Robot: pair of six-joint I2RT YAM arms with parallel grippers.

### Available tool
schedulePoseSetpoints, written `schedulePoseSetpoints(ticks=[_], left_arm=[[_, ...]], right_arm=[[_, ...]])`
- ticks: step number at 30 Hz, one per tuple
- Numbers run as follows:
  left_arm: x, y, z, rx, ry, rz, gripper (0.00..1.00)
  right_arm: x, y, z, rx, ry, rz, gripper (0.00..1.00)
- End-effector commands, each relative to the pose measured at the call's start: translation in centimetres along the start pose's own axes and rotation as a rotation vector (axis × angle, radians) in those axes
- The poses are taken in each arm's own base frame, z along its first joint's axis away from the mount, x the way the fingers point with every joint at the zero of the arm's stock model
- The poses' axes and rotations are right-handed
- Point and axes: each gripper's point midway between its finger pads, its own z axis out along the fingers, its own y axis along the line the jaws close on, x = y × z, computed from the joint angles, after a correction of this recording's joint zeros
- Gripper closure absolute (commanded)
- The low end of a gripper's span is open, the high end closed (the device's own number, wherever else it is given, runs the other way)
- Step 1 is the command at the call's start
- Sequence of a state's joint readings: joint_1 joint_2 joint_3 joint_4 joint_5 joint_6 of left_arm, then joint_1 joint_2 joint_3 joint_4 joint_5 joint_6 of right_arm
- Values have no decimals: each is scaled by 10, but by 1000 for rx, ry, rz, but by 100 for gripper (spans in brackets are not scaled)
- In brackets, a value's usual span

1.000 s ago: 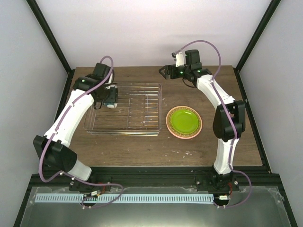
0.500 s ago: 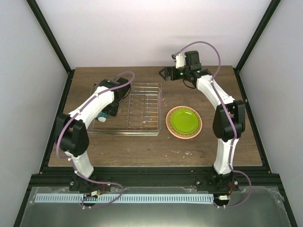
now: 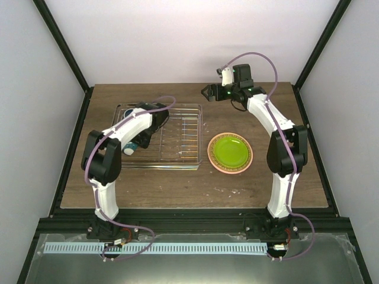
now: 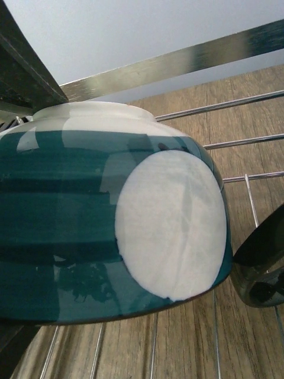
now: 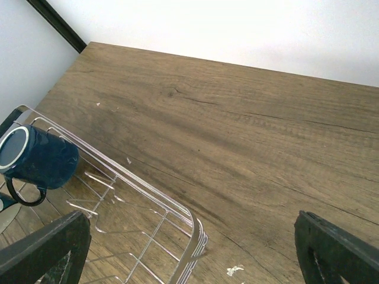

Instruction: Load the mixed dishes into the dish rack

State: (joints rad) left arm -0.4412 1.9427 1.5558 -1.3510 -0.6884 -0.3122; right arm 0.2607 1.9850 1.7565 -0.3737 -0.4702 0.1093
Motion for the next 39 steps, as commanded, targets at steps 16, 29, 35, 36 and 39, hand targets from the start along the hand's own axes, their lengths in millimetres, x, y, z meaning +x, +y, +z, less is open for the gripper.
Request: schedulePoseSetpoints(ticks=[16,29,35,36,39], left_arm=[[-5,-28,20,15,7,-7,38],[-1,-47,22,89,20,0,25],[0,-61,20,166,32,27,19],[0,-63,20,178,32,34,19],[1,-69,18,219,35,48,17]], right_arm=[[-10,1,-14,4,-21,-35,4],[-10,-1,-16,15,-20,-41,3],[-12,-1,-18,21,-22,-46,3],[-12,0,-18,22,-22,-47,3],[-12,-1,-18,24,-21,-49,3]])
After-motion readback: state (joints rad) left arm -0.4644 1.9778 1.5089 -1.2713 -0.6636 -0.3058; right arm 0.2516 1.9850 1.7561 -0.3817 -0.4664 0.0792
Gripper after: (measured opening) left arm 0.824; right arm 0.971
